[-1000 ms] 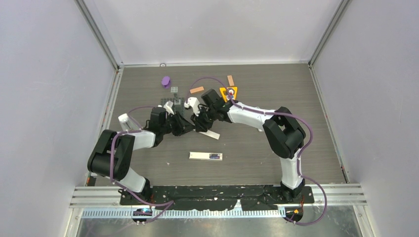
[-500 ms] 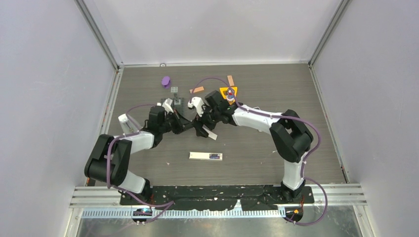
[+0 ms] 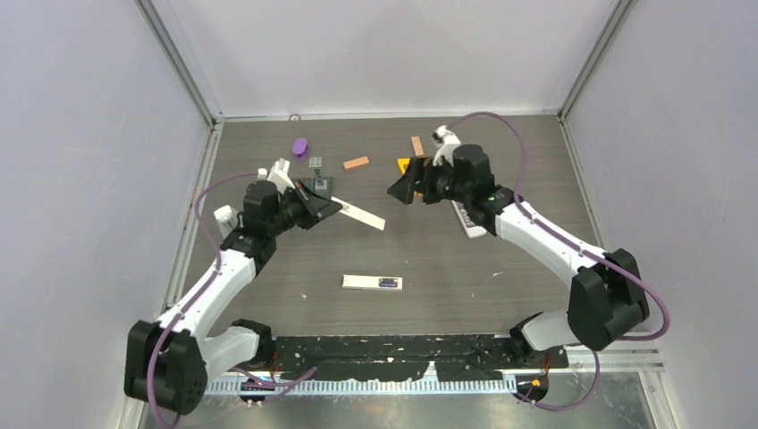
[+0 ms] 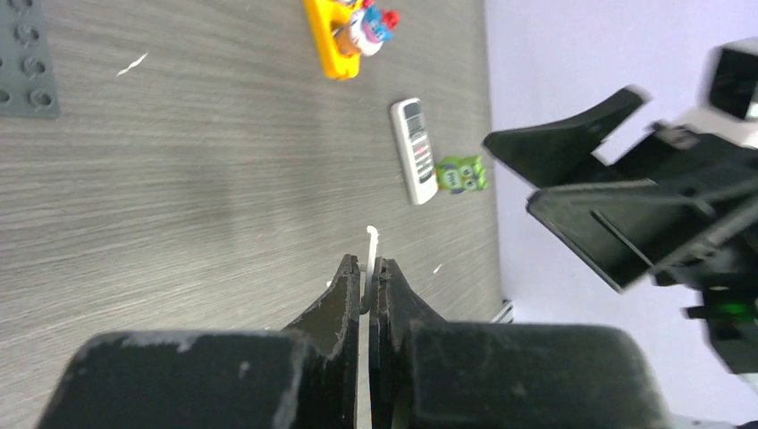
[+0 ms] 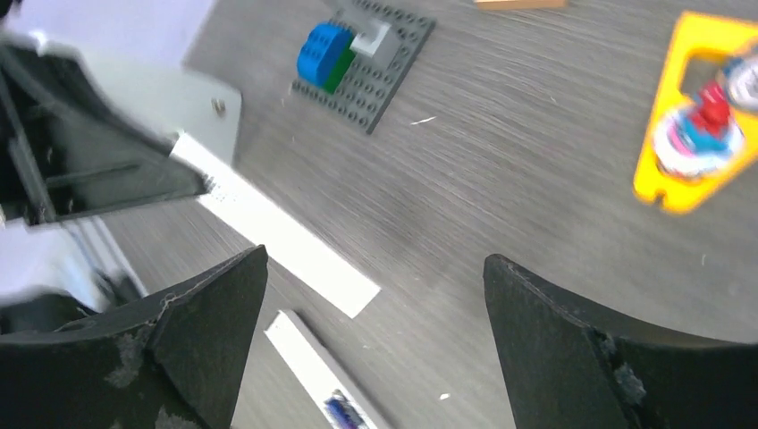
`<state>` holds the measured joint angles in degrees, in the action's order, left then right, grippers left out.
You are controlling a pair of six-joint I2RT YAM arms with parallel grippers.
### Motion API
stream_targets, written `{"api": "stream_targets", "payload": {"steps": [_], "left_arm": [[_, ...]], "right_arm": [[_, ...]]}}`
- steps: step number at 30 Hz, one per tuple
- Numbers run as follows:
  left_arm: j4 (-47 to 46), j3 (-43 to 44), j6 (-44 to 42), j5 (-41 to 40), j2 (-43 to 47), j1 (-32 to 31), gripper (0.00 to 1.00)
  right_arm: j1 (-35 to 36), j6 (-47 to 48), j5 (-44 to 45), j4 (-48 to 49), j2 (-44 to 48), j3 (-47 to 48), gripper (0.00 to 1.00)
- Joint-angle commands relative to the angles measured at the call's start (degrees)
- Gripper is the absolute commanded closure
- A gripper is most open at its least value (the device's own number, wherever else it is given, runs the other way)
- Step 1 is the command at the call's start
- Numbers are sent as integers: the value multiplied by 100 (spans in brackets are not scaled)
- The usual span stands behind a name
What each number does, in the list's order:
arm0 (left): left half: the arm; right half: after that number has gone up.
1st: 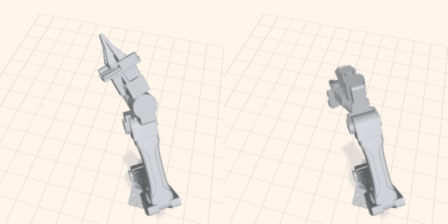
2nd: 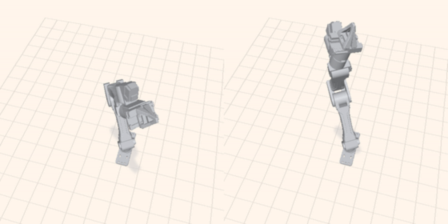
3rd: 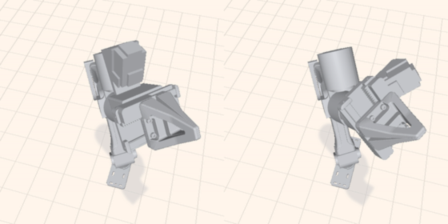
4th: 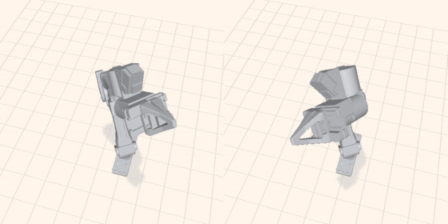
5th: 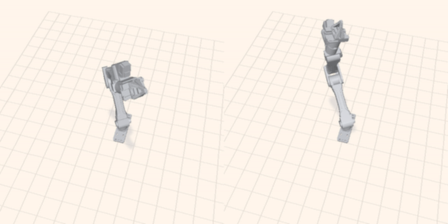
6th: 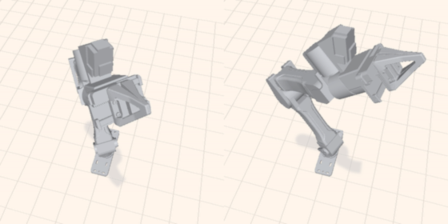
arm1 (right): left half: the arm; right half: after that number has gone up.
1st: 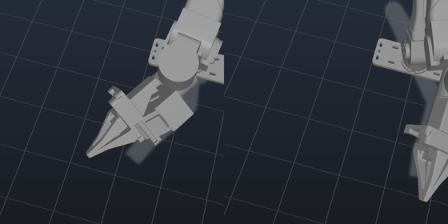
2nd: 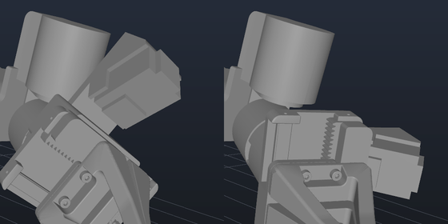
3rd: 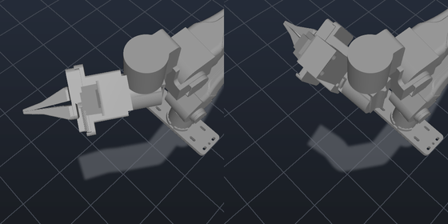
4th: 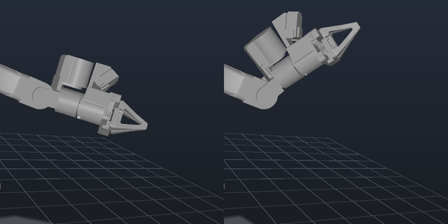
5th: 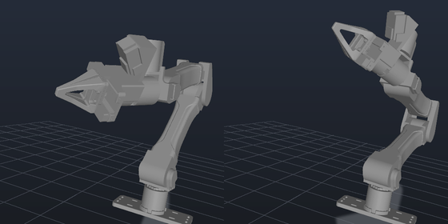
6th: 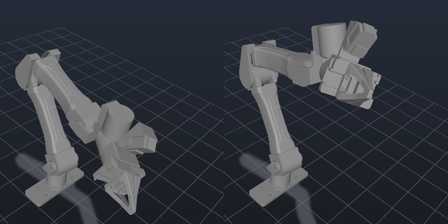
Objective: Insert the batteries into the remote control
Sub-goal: Pick up the battery cover at the center of the board.
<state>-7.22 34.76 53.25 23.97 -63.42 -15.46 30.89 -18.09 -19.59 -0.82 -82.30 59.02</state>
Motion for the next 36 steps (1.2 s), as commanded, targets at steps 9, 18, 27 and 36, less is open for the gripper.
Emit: {"api": "stream_targets", "payload": {"steps": [9,18,27,36], "left_arm": [[1750,1084,1621,20,954,248,100],[758,803,2802,451,825,384,100],[77,648,3121,504,723,386,100],[36,746,2999,468,695,385,100]], "right_arm": [[-324,-4597,-757,1561,581,-431,0],[-155,-4758,-1272,2125,158,-359,8],[-84,-4315,-1349,1781,69,-162,14],[-75,-4750,-1596,2206,-66,-195,49]]}}
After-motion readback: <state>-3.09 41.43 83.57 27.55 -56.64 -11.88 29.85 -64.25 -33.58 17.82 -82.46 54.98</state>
